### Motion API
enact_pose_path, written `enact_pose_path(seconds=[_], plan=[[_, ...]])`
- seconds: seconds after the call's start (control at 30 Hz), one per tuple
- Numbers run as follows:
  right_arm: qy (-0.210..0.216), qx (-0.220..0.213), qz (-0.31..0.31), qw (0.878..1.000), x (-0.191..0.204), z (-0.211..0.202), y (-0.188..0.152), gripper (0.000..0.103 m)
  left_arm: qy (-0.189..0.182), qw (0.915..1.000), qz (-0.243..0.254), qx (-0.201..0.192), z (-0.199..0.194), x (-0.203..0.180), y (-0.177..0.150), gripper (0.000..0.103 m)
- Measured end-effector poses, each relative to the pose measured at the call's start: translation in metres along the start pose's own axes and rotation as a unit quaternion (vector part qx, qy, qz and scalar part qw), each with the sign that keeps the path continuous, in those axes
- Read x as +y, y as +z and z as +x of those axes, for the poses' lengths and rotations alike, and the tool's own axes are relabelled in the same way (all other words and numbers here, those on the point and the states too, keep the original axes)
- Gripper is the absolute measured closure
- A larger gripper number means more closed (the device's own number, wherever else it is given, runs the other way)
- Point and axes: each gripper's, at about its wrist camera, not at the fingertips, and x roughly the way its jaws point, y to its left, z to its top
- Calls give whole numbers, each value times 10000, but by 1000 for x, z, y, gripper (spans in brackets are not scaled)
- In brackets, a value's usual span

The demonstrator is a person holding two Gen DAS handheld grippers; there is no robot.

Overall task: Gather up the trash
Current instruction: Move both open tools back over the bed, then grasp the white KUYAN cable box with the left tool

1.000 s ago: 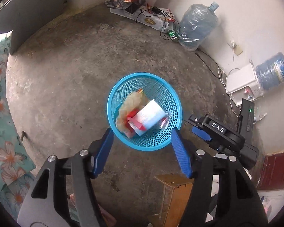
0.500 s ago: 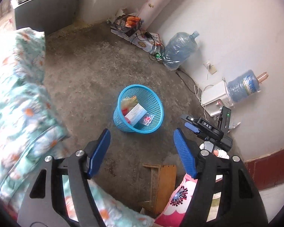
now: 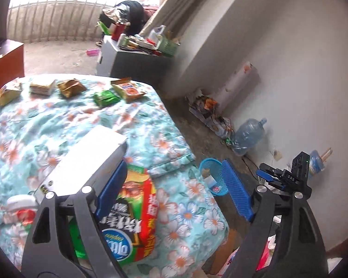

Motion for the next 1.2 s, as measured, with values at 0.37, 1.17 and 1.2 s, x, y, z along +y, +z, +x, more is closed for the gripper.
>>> enact_pose_path(seconds=[0.37,1.17,1.2], plan=[[676,862,-862,9902,125,32,-39,27,546,9915,-1068,-495,-84,108,-58,24],[1358,2039,-1149,9627,266,143,-85,27,577,9982,9,158,-60,142,-44,20],[1357,2046,-1175,9622,266,142,-86,27,427,9982,134,389,-48,143,-33,20]])
